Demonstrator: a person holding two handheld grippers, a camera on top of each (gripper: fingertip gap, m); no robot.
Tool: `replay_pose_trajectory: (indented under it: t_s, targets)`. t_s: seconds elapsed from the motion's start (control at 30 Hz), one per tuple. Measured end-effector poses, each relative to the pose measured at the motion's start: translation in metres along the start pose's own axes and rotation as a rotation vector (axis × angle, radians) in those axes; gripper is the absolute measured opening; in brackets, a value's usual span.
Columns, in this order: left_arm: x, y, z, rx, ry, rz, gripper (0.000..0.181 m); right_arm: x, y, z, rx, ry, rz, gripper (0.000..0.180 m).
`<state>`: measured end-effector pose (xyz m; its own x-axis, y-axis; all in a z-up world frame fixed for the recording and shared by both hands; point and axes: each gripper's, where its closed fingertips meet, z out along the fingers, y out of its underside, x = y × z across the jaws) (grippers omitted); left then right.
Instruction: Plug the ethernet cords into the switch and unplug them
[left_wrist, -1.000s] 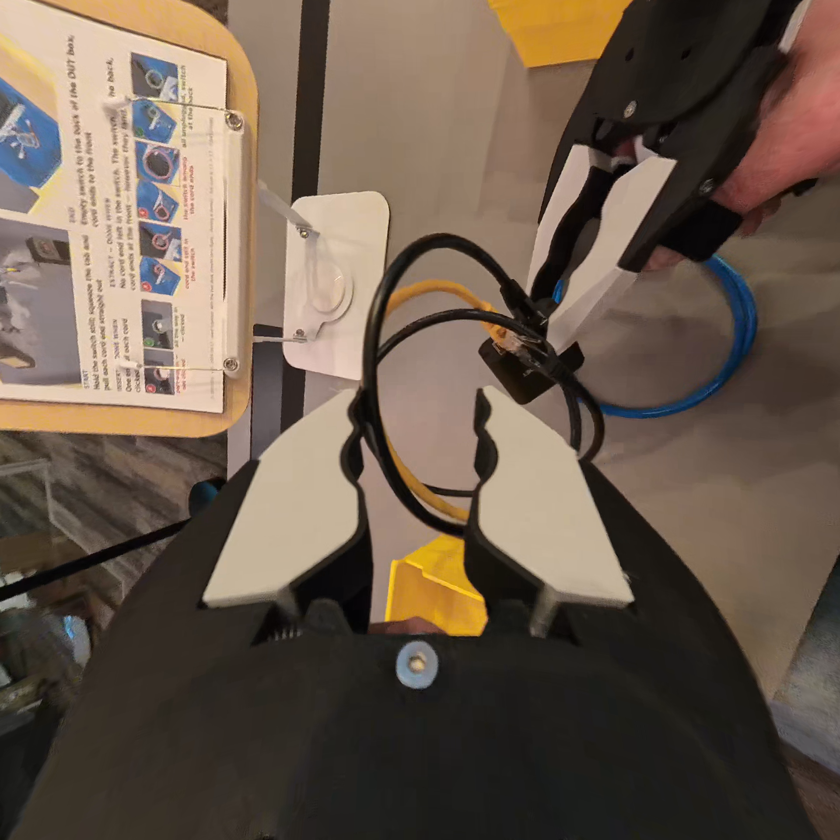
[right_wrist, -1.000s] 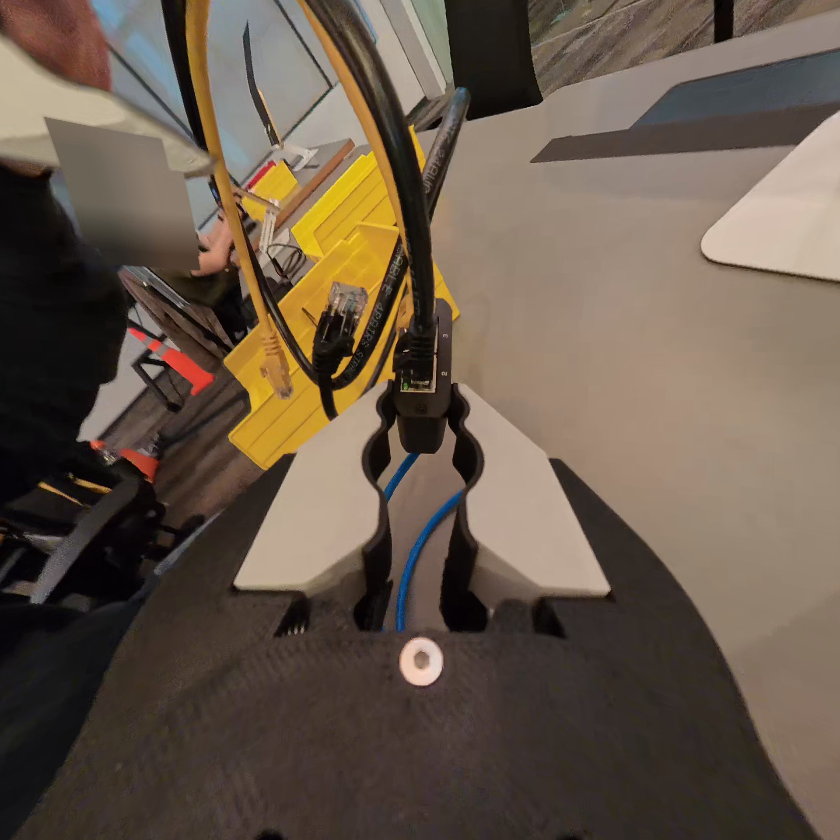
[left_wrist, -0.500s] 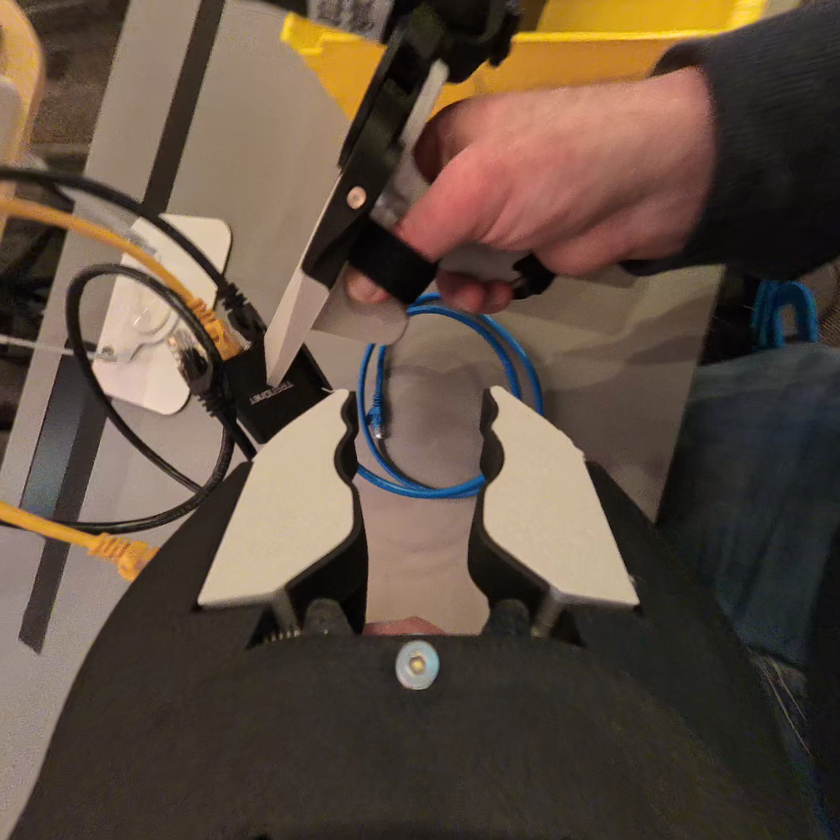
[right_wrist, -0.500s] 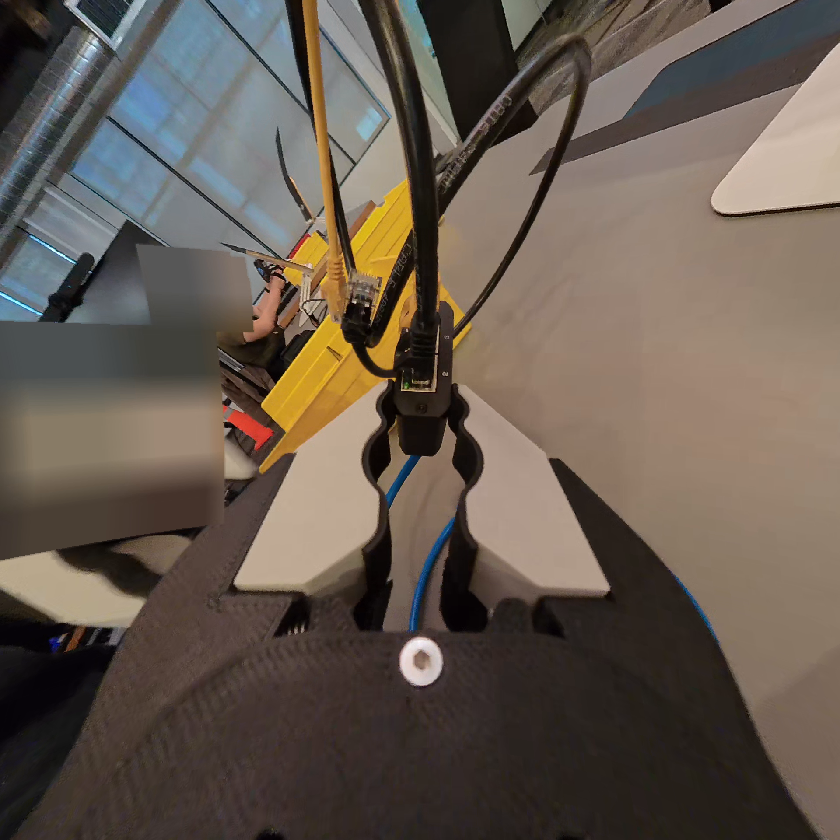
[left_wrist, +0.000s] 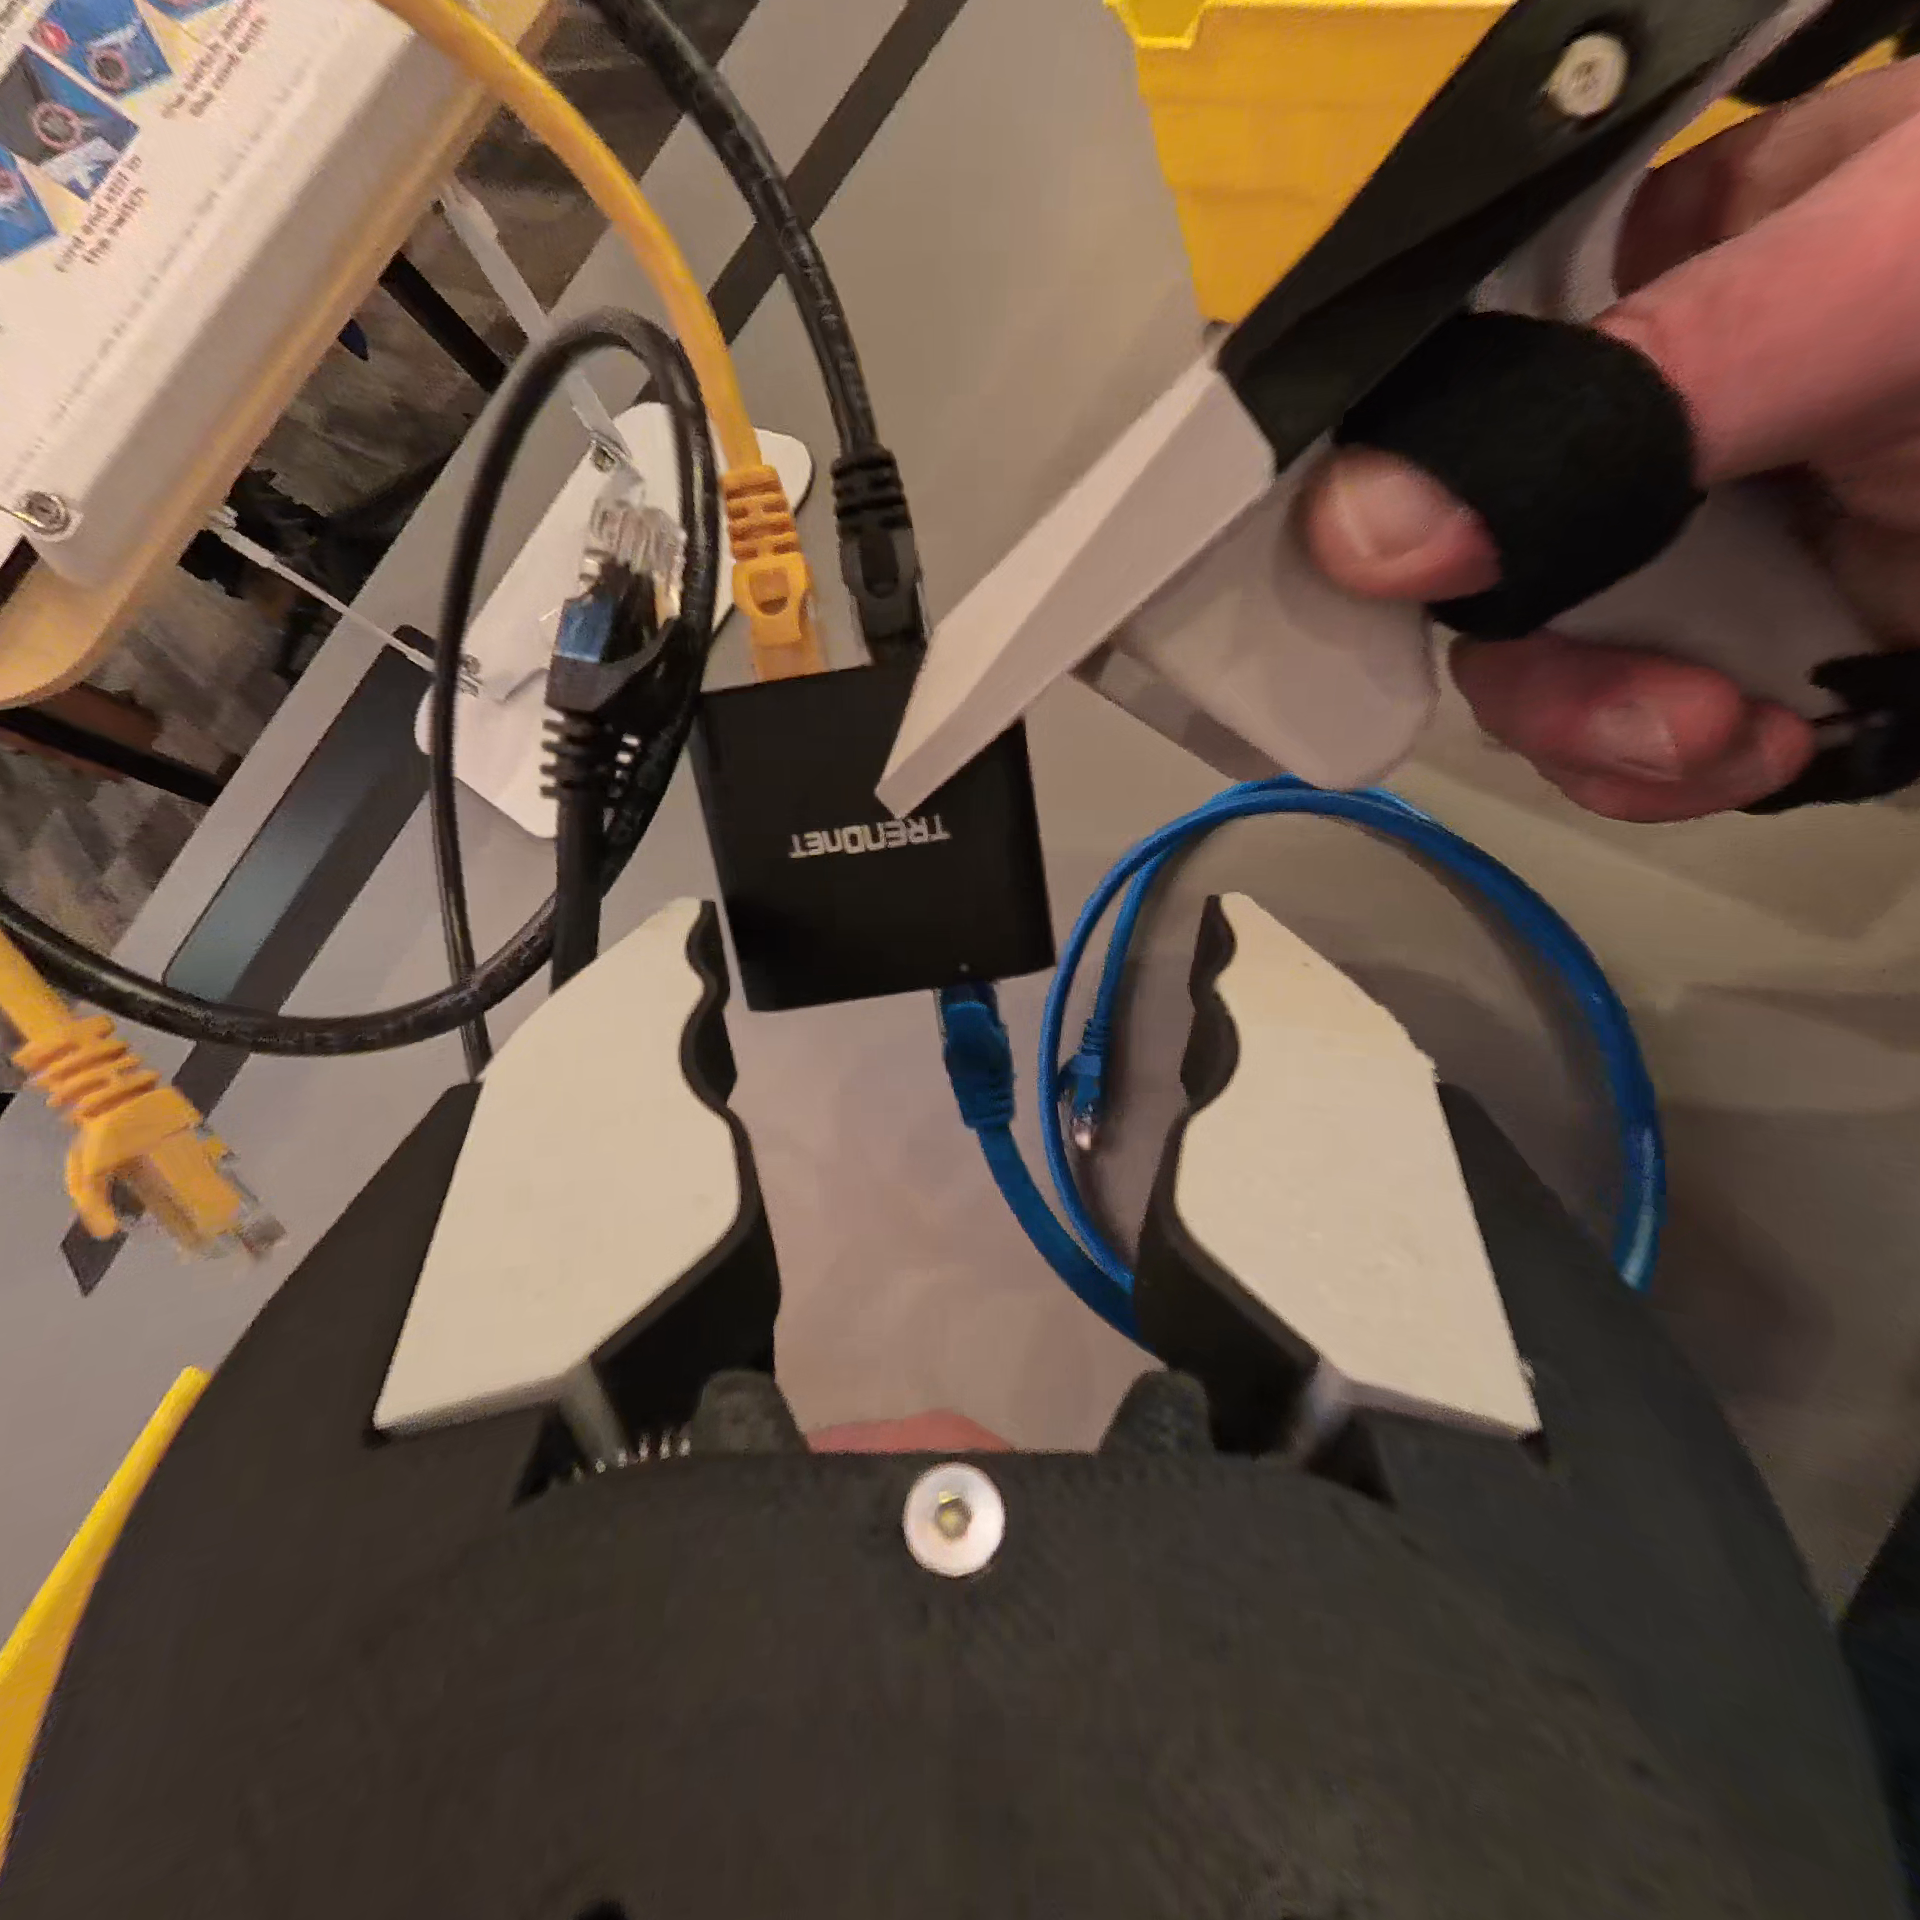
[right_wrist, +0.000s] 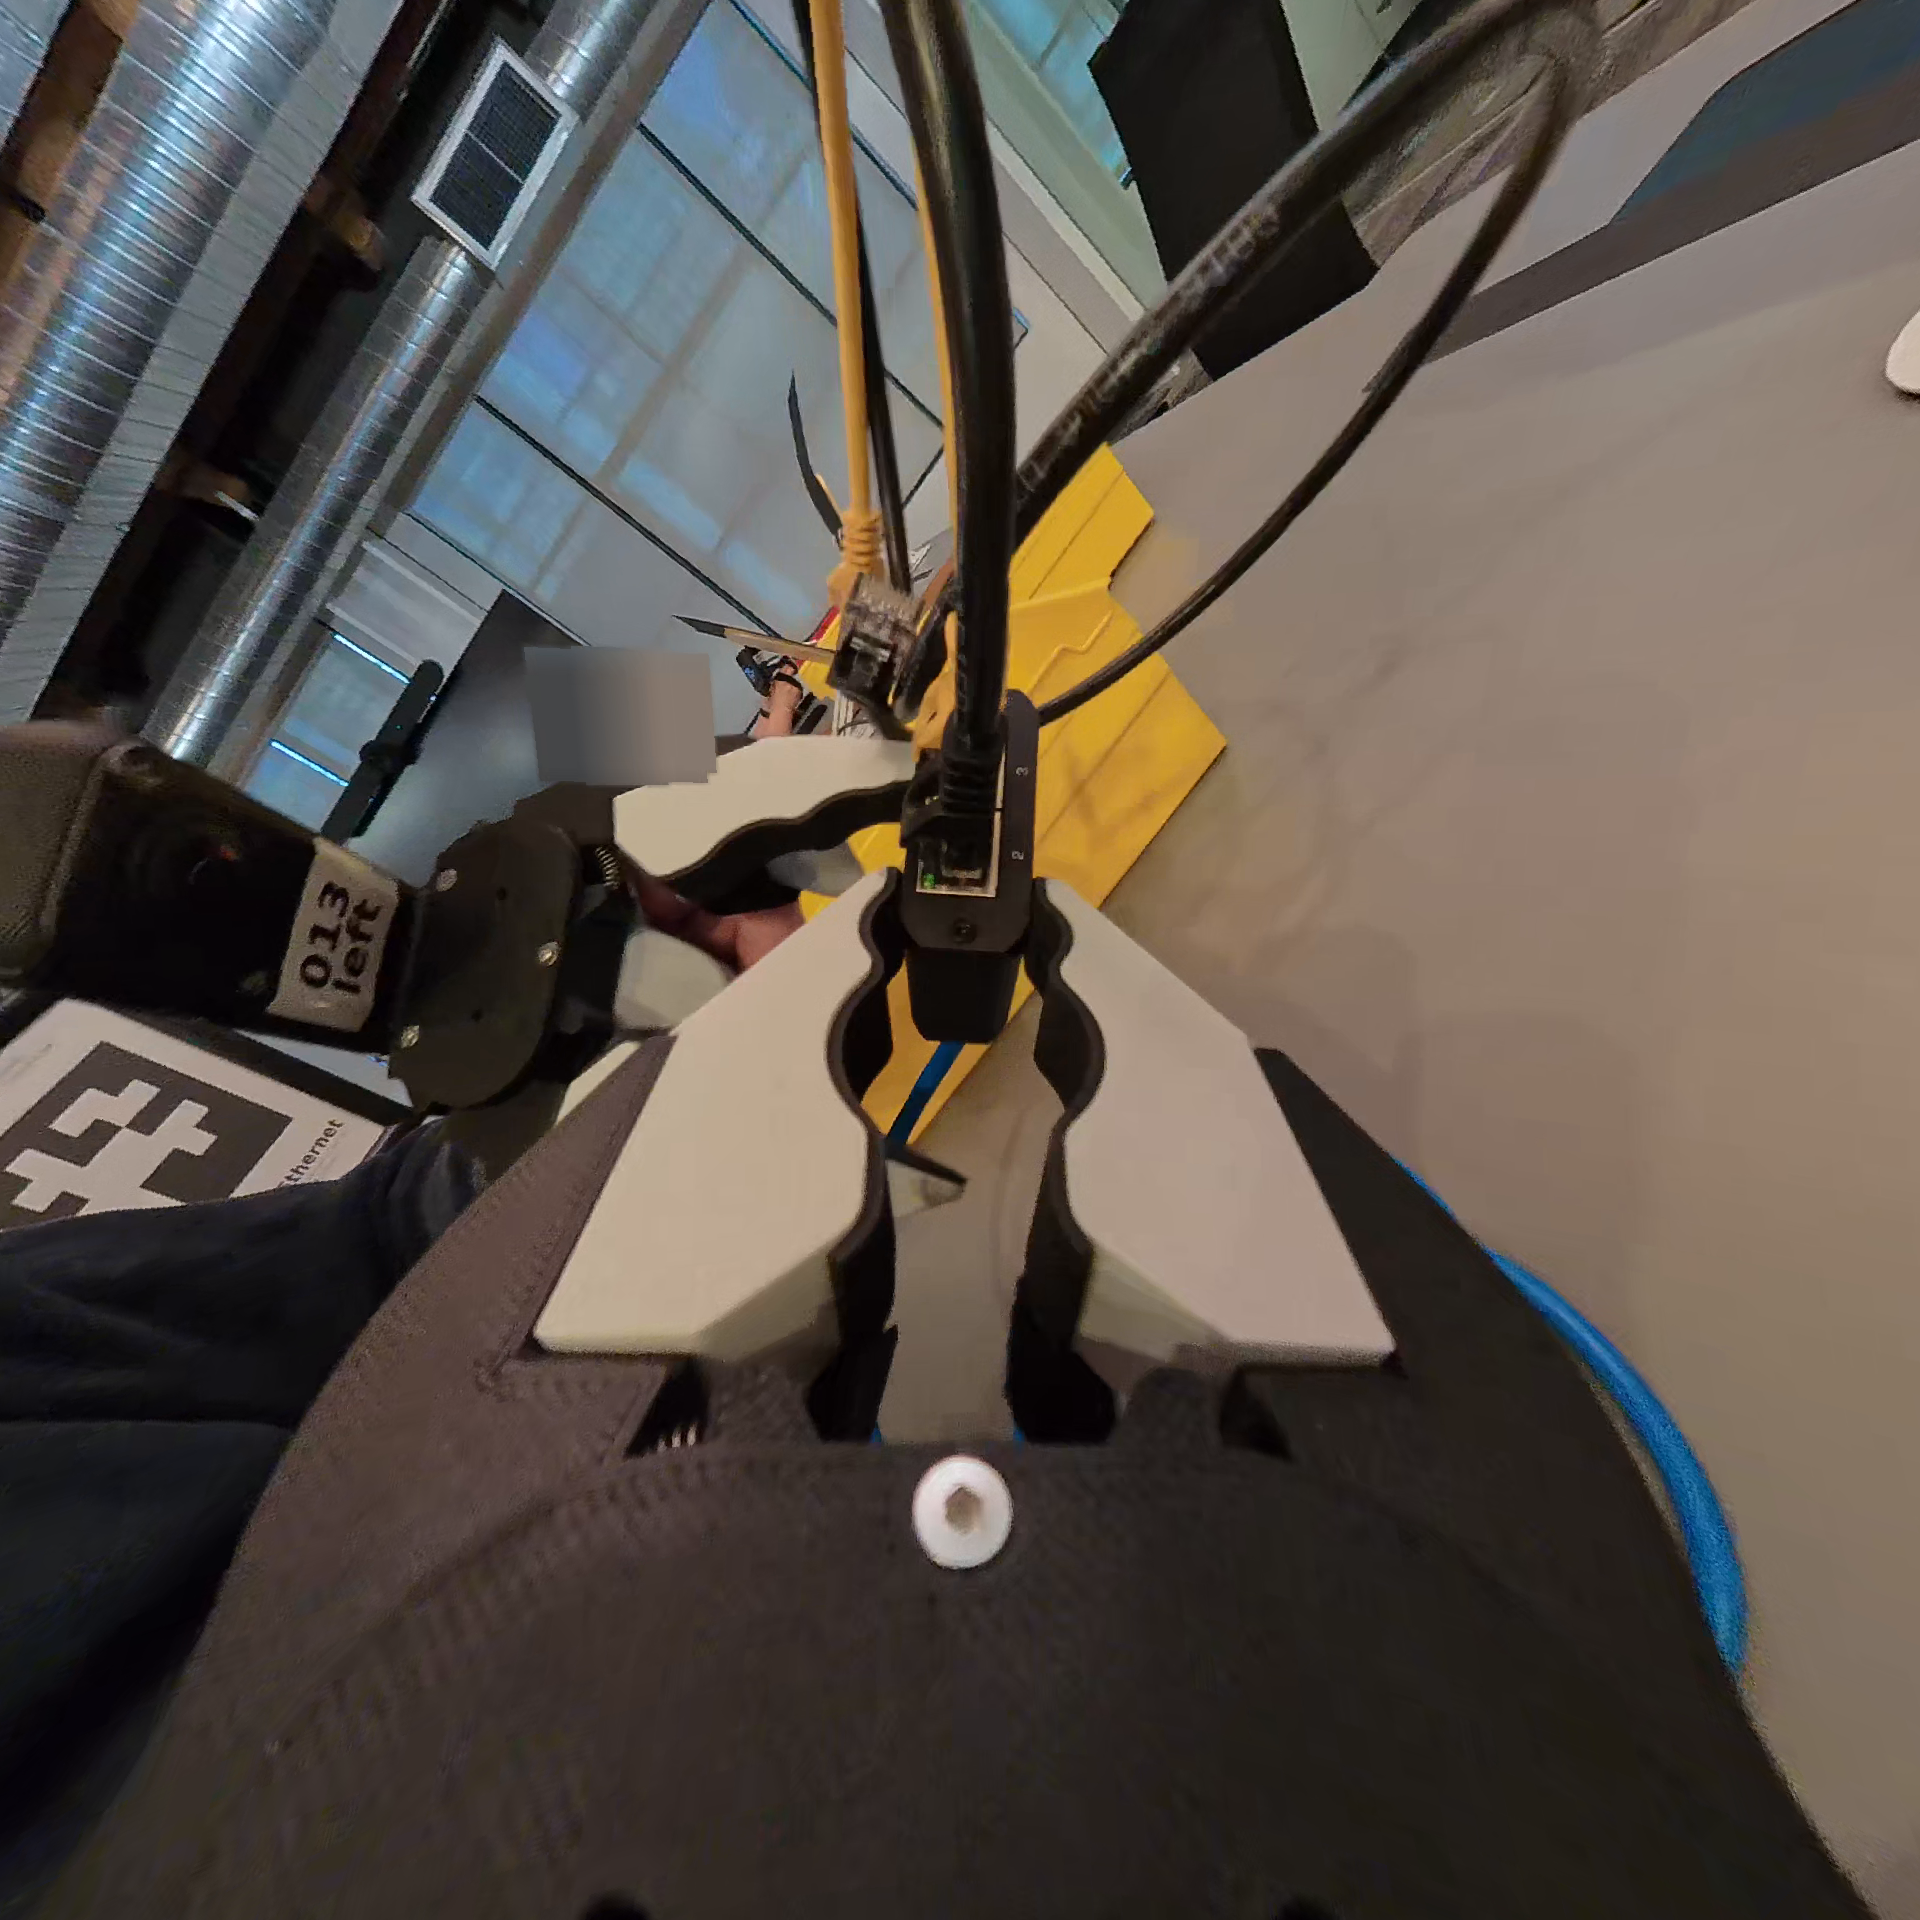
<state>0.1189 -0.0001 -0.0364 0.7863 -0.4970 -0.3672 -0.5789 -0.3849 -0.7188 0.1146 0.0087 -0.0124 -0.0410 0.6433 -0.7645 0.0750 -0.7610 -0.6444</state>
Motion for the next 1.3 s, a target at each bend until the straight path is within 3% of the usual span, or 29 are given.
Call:
replay_pose_trajectory:
  t_s: [0.03,0.53,0.87,0.97,1.17,1.3]
  targets:
    - [-0.003,-0.001,0.001,0.009,-0.001,-0.008,0.086,-0.002,0.001,0.001,-0.002,-0.007,0.001,0.022]
    - [-0.002,-0.012,-0.008,0.093,0.062,0.103,0.073,-0.034,0.015,0.007,0.039,-0.18,0.168,0.022]
    - [-0.009,-0.011,-0.024,0.05,0.187,0.097,0.07,-0.041,0.012,-0.006,0.049,-0.168,0.064,0.03]
    - [-0.011,-0.009,-0.032,0.03,0.244,0.087,0.069,-0.037,0.014,-0.018,-0.009,-0.033,-0.172,0.034]
    - [-0.004,-0.011,-0.048,-0.018,0.423,0.064,0.066,-0.055,0.005,-0.031,-0.15,0.275,-0.951,0.048]
    - [0.003,-0.015,-0.057,-0.055,0.513,0.085,0.066,-0.066,0.002,-0.018,-0.253,0.339,-1.313,0.06]
